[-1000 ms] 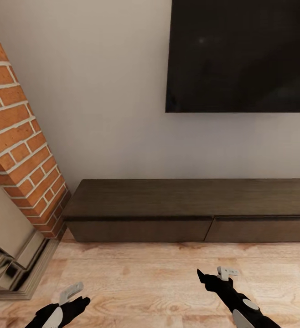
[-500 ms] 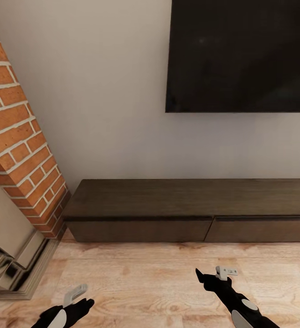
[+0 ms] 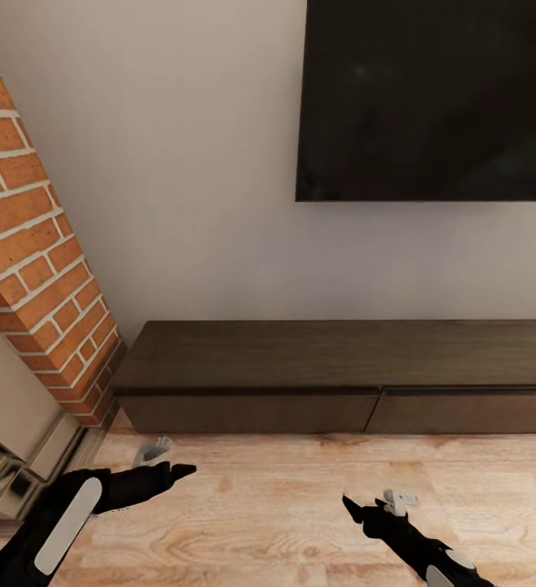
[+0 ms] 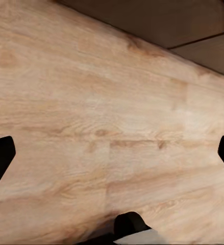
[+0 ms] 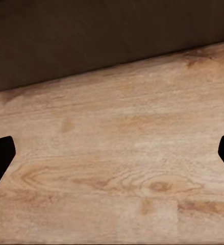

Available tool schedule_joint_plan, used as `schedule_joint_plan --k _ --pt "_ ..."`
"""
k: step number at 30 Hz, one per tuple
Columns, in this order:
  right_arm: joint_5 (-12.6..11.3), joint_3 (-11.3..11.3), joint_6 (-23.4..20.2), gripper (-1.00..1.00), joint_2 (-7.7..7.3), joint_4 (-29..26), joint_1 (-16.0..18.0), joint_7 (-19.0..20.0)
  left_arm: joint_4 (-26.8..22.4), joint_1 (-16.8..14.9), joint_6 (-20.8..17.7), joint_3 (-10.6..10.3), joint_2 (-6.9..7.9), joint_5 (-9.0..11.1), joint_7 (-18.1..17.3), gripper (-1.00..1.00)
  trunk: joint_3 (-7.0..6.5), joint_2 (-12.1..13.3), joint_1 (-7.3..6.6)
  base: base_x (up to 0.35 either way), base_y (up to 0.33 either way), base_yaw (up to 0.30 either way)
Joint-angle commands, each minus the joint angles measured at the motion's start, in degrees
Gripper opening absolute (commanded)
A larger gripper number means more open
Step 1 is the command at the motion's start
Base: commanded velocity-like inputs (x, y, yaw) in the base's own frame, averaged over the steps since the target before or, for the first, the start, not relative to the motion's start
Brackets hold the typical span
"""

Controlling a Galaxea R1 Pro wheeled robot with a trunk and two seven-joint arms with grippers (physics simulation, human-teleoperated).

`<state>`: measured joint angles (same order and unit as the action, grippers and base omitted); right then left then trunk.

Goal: Place each of the two pumpkins and all three candles from the living room inside a cabinet in the living room (use any cabinet), then make sure every cabinet is closed, and position the cauldron so it is next to a table in the living room.

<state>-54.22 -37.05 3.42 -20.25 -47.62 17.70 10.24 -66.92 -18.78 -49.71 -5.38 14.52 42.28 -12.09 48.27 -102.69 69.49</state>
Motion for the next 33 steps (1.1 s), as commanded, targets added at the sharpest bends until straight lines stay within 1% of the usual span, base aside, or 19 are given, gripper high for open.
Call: schedule_joint_plan --k 1,2,3,5,9,10,11,13,16,19,21,23,24,25,26,28,29,30,33 --pt "-0.8 -0.2 0.4 1.0 -0.06 0.7 0.1 1.5 -0.8 0.0 -1.1 0.1 0.11 -0.2 -1.7 1.0 0.05 0.0 -0.01 0.0 0.0 0.0" --pt "-0.9 0.0 0.4 1.0 -0.06 1.1 0.1 2.0 -1.1 0.0 -1.6 0.2 0.15 -0.2 -2.6 1.0 0.05 0.0 -0.01 0.0 0.0 0.0" --pt "-1.0 0.7 0.4 1.0 -0.02 2.0 0.1 3.3 -1.6 0.0 -3.0 0.4 0.24 0.0 -5.3 1.0 0.05 0.0 -0.01 0.0 0.0 0.0" --pt "-1.1 1.5 0.4 1.0 0.01 2.7 0.1 4.6 -1.9 0.0 -4.2 0.7 0.3 0.1 -8.3 1.0 0.05 0.0 -0.01 0.0 0.0 0.0" --pt "-1.4 3.9 0.4 1.0 0.03 4.9 0.1 9.7 -2.0 0.0 -5.6 1.2 0.4 0.1 -14.7 1.0 0.05 0.0 -0.01 0.0 0.0 0.0" --pt "-2.7 5.8 0.4 1.0 0.08 6.8 0.1 12.5 -2.0 0.0 -5.8 1.2 0.49 0.1 -15.8 1.0 0.05 0.0 -0.01 0.0 0.0 0.0" --pt "-4.9 7.4 0.4 1.0 0.1 8.4 0.1 15.2 -2.1 0.0 -5.9 1.3 0.81 0.2 -16.2 1.0 0.05 0.0 -0.01 0.0 0.0 0.0" --pt "-8.6 9.2 0.1 1.0 0.07 10.1 0.1 19.5 -2.2 0.0 -5.9 1.3 1.22 0.3 -16.5 1.0 0.05 0.0 -0.01 0.0 0.0 0.0" --pt "-12.5 10.4 -0.2 1.0 0.11 11.2 0.1 23.5 -2.2 0.0 -6.0 1.3 1.49 0.3 -16.7 1.0 0.05 0.0 -0.01 0.0 0.0 0.0" --pt "-14.2 10.7 0.2 1.0 0.38 11.5 0.1 24.9 -2.2 0.0 -6.1 1.4 1.93 0.4 -16.7 1.0 0.41 -0.8 0.43 0.0 0.0 0.0" --pt "-14.9 10.9 0.4 1.0 1.38 11.6 0.1 25.1 -2.2 0.0 -6.1 1.4 2.3 0.9 -16.7 1.0 0.76 -1.6 0.87 0.0 0.0 0.0" --pt "-16.0 12.6 0.6 1.0 3.4 11.6 0.1 24.9 -2.2 0.0 -6.1 1.4 2.63 2.4 -16.7 1.0 1.12 -2.4 1.31 0.0 0.0 0.0" --pt "-17.0 15.3 0.5 1.0 4.96 11.6 0.1 24.7 -2.2 0.0 -6.1 1.4 2.79 3.6 -16.7 1.0 1.3 -2.8 1.53 0.0 0.0 0.0" --pt "-17.3 16.4 0.4 1.0 5.38 11.6 0.1 24.7 -2.2 0.0 -6.1 1.4 2.85 3.9 -16.7 1.0 1.48 -3.2 1.75 0.0 0.0 0.0" --pt "-17.9 19.2 0.3 1.0 6.32 11.6 0.1 24.7 -2.1 0.0 -6.1 1.4 3.3 4.5 -16.7 1.0 1.66 -3.6 1.97 0.0 0.0 0.0" --pt "-18.3 21.9 0.2 1.0 6.95 11.6 0.1 24.7 -2.2 0.0 -6.1 1.4 4.18 5.2 -16.7 1.0 2.02 -4.4 2.41 0.0 0.0 0.0" --pt "-18.4 22.4 0.2 1.0 7.05 11.6 0.1 24.7 -2.2 0.0 -6.1 1.4 4.34 5.5 -16.7 1.0 2.2 -4.8 2.63 0.0 0.0 0.0" --pt "-18.5 23.3 0.4 1.0 7.3 11.4 0.1 24.7 -2.2 0.0 -6.1 1.3 4.79 6.7 -16.7 1.0 2.38 -5.2 2.85 0.0 0.0 0.0" --pt "-18.3 23.9 0.9 1.0 8.6 11.3 0.1 24.5 -2.2 0.0 -6.1 1.3 5.43 8.3 -16.7 1.0 2.92 -6.4 3.51 0.0 0.0 0.0"
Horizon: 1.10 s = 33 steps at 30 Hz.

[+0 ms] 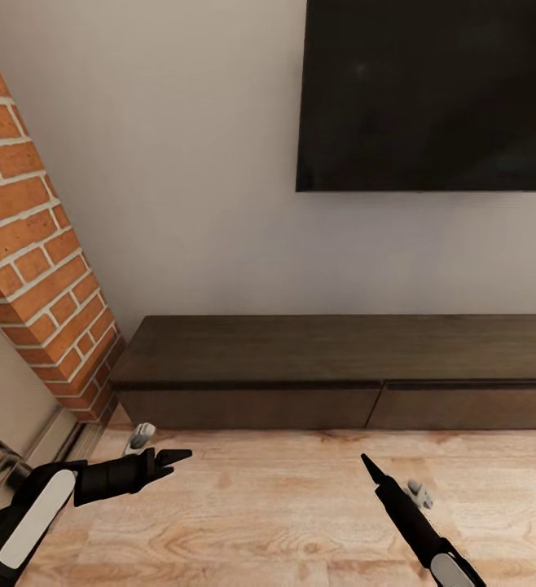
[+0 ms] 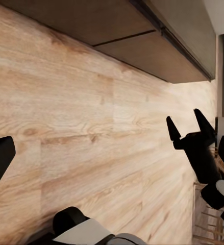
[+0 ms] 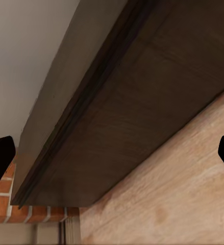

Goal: Place each of the two pumpkins and all three candles from the living room inside a cabinet in the living room (use any cabinet), then make sure every cabinet is closed, and position the cauldron so it is next to a table in the living room.

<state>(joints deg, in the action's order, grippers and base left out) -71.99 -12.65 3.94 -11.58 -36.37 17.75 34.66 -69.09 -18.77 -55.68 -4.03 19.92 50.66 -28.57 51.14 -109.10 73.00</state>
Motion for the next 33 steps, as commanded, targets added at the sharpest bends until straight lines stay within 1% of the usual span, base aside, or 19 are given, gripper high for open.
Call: schedule_joint_plan --k 1,3,5,7,11,13,15,16,18,20,22,24,26,29,30,32,33 --pt "-0.6 -0.3 0.8 1.0 0.84 0.0 0.1 0.1 0.0 0.0 -0.1 -0.1 0.16 0.2 -0.3 1.0 0.23 -0.4 0.22 0.0 0.0 0.0" --pt "-0.6 0.2 1.4 1.0 2.34 -0.1 0.1 0.2 0.0 0.0 -0.1 -0.1 0.29 0.6 -0.3 1.0 0.59 -1.2 0.66 0.0 0.0 0.0" --pt "-0.8 1.3 1.6 1.0 3.11 -0.2 0.2 0.2 0.1 0.0 -0.1 -0.1 0.35 0.7 -0.3 1.0 0.95 -2.0 1.1 0.0 0.0 0.0" --pt "-1.5 2.1 1.3 1.0 3.44 -0.4 0.3 0.6 0.1 0.0 -0.1 -0.1 0.37 0.8 -0.3 1.0 1.31 -2.8 1.54 0.0 0.0 0.0" --pt "-2.6 2.6 1.1 1.0 3.79 -0.6 0.4 1.3 0.1 0.0 -0.2 -0.2 0.38 1.0 -0.3 1.0 2.02 -4.4 2.41 0.0 0.0 0.0" --pt "-2.8 2.6 1.1 1.0 3.88 -0.6 0.4 1.7 0.0 0.0 -0.2 -0.2 0.38 1.5 -0.3 1.0 2.38 -5.2 2.85 0.0 0.0 0.0" --pt "-3.8 2.7 1.2 1.0 3.93 -0.6 0.4 2.0 0.0 0.0 -0.5 -0.2 0.43 2.5 -0.4 1.0 2.74 -6.1 3.29 0.0 0.0 0.0" --pt "-5.2 2.7 1.2 1.0 3.93 -0.6 0.4 2.1 0.2 0.0 -0.9 -0.1 0.53 3.2 -0.9 1.0 2.92 -6.5 3.51 0.0 0.0 0.0" --pt "-6.1 2.7 1.5 1.0 3.95 -0.6 0.4 2.2 0.3 0.0 -1.1 -0.2 1.12 3.6 -2.3 1.0 3.28 -7.3 3.95 0.0 0.0 0.0" --pt "-6.5 2.6 2.0 1.0 4.09 -0.7 0.5 2.2 0.4 0.1 -1.3 -0.2 2.15 3.8 -4.8 1.0 3.64 -8.1 4.39 0.0 0.0 0.0" --pt "-6.5 2.4 3.3 1.0 4.85 -0.8 0.5 2.3 0.5 0.1 -1.3 -0.3 2.85 3.9 -7.4 1.0 4.0 -8.9 4.83 0.0 0.0 0.0" --pt "-6.6 2.4 4.7 1.0 6.0 -0.8 0.5 2.3 0.5 0.1 -1.4 -0.3 3.2 3.9 -9.4 1.0 4.36 -9.7 5.27 0.0 0.0 0.0" --pt "-6.8 2.4 4.9 1.0 6.32 -0.8 0.5 2.6 0.5 0.2 -1.4 -0.3 3.29 3.9 -10.0 1.0 4.72 -10.5 5.71 0.0 0.0 0.0" --pt "-7.2 2.6 4.9 1.0 6.55 -0.7 0.4 5.8 0.5 0.3 -1.4 -0.3 3.34 4.0 -10.4 1.0 5.26 -11.7 6.37 0.0 0.0 0.0" --pt "-7.5 2.6 4.8 1.0 6.6 -0.6 0.5 8.9 0.5 0.4 -1.4 -0.2 3.38 4.0 -11.0 1.0 5.44 -12.1 6.59 0.0 0.0 0.0" --pt "-7.8 2.8 3.4 1.0 6.64 -0.5 0.4 12.2 0.5 0.4 -1.4 -0.3 3.58 4.0 -12.6 1.0 5.79 -12.9 7.03 0.0 0.0 0.0" --pt "-8.4 2.8 2.2 1.0 6.66 -0.5 0.4 13.2 0.5 0.4 -1.4 -0.3 3.89 4.0 -13.8 1.0 5.97 -13.3 7.25 0.0 0.0 0.0"
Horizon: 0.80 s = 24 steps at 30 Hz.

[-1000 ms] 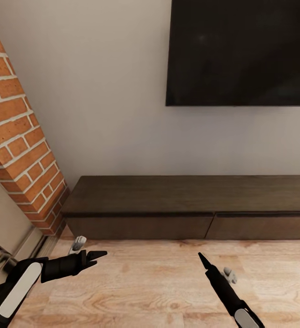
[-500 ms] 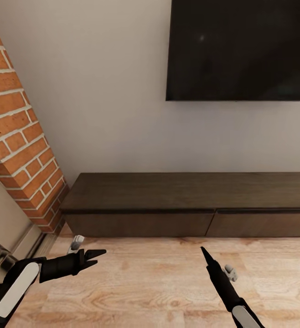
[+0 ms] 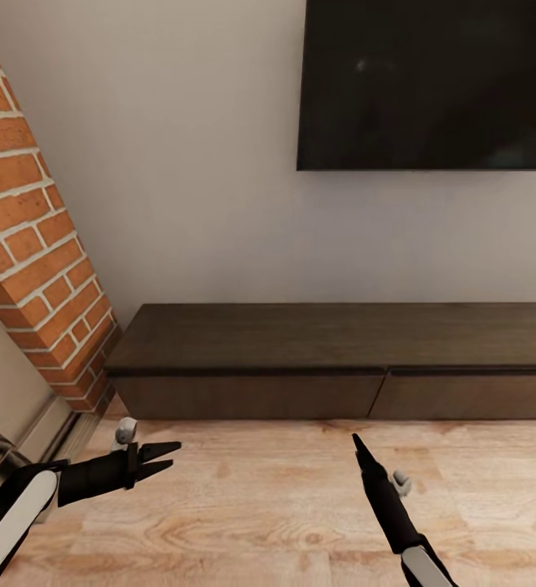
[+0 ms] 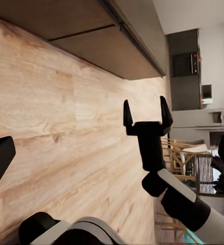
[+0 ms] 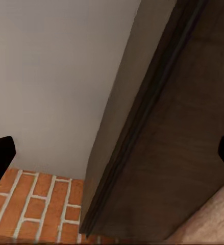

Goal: Place each of the two pumpkins and all three candles from the living room inside a cabinet in the living room (use any cabinet), then make sure every cabinet is closed, and position the cauldron so it is next to a table in the living room.

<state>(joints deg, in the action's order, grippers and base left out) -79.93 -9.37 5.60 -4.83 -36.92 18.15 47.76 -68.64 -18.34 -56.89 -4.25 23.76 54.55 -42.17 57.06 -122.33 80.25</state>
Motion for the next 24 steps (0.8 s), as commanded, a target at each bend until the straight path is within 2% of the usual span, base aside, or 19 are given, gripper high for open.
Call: schedule_joint_plan --k 1,5,7,10,17,24 --pt "-1.6 -0.4 -0.7 1.0 -0.09 0.1 0.0 0.8 0.0 0.0 -0.2 -0.1 0.38 0.1 -1.4 1.0 0.23 -0.4 0.22 0.0 0.0 0.0" --pt "-7.8 -0.5 -2.9 1.0 -0.09 0.1 0.1 1.9 0.1 0.0 -0.2 -0.2 2.11 0.1 -5.2 1.0 0.95 -2.0 1.1 0.0 0.0 0.0" --pt "-9.1 -0.5 -3.0 1.0 -0.09 0.0 0.1 2.1 0.1 0.0 -0.2 -0.3 2.56 0.1 -6.8 1.0 1.31 -2.8 1.53 0.0 0.0 0.0" --pt "-9.7 -0.7 -3.0 1.0 -0.09 0.0 0.0 2.3 0.1 0.0 -0.2 -0.2 2.87 0.0 -8.2 1.0 1.85 -4.0 2.19 0.0 0.0 0.0" --pt "-10.3 -0.7 -3.1 1.0 -0.09 0.4 0.0 2.3 0.0 0.1 -0.2 -0.3 2.94 0.0 -8.8 1.0 3.1 -6.9 3.73 0.0 0.0 0.0" --pt "-10.3 -0.5 -3.2 1.0 -0.07 1.0 0.0 0.1 0.0 0.1 -0.2 -0.5 2.87 0.0 -8.9 1.0 4.36 -9.7 5.27 0.0 0.0 0.0"
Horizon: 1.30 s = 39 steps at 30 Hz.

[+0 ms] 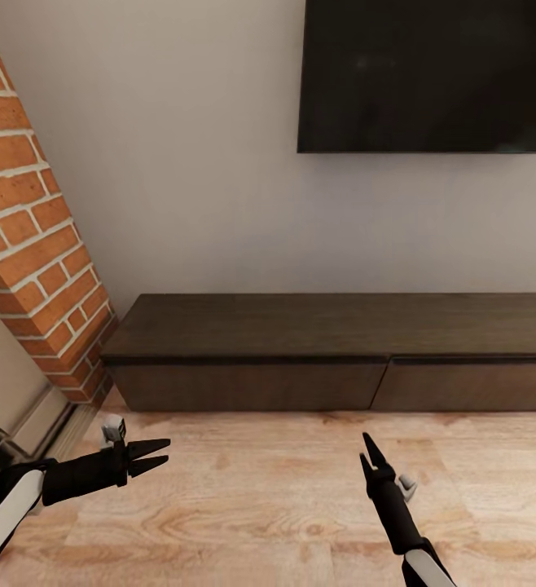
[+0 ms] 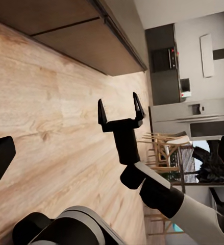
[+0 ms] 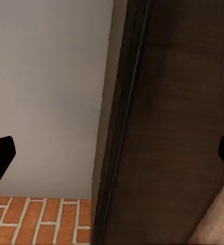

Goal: Place each of the two pumpkins and all three candles from the living room inside a cabinet in the living room (use any cabinet), then make sure every cabinet is closed, and position the cauldron so it is next to a table in the living room.

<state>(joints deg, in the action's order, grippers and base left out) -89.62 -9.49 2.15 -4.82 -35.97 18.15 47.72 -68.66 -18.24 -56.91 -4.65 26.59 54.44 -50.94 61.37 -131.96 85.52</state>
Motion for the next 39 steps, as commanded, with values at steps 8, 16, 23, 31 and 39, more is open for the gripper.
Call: schedule_joint_plan --k 8,16,23,31,39 --pt "-0.6 -0.4 0.5 1.0 -0.05 0.1 0.0 -2.8 0.0 0.0 -0.2 -0.1 0.04 0.1 -0.1 1.0 1.49 -3.2 1.75 0.0 0.0 0.0" --pt "-0.6 -0.3 0.6 1.0 -0.02 0.2 0.0 -3.4 0.0 0.0 -0.2 -0.1 0.04 0.1 -0.1 1.0 2.92 -6.5 3.51 0.0 0.0 0.0" --pt "-0.7 -0.3 0.6 1.0 -0.01 0.6 0.0 -3.8 0.0 0.0 -0.2 -0.2 0.04 0.2 -0.1 1.0 4.18 -9.3 5.05 0.0 0.0 0.0" --pt "-3.4 -0.3 0.6 1.0 -0.01 1.7 0.0 -4.1 -0.1 0.0 -0.2 -0.2 0.04 0.1 -0.1 1.0 4.54 -10.1 5.49 0.0 0.0 0.0" --pt "-3.7 -0.4 0.7 1.0 -0.05 1.8 0.1 -4.0 -0.3 0.4 -0.2 -0.1 0.04 0.1 -0.1 1.0 4.54 -10.1 5.49 0.08 0.0 0.0"
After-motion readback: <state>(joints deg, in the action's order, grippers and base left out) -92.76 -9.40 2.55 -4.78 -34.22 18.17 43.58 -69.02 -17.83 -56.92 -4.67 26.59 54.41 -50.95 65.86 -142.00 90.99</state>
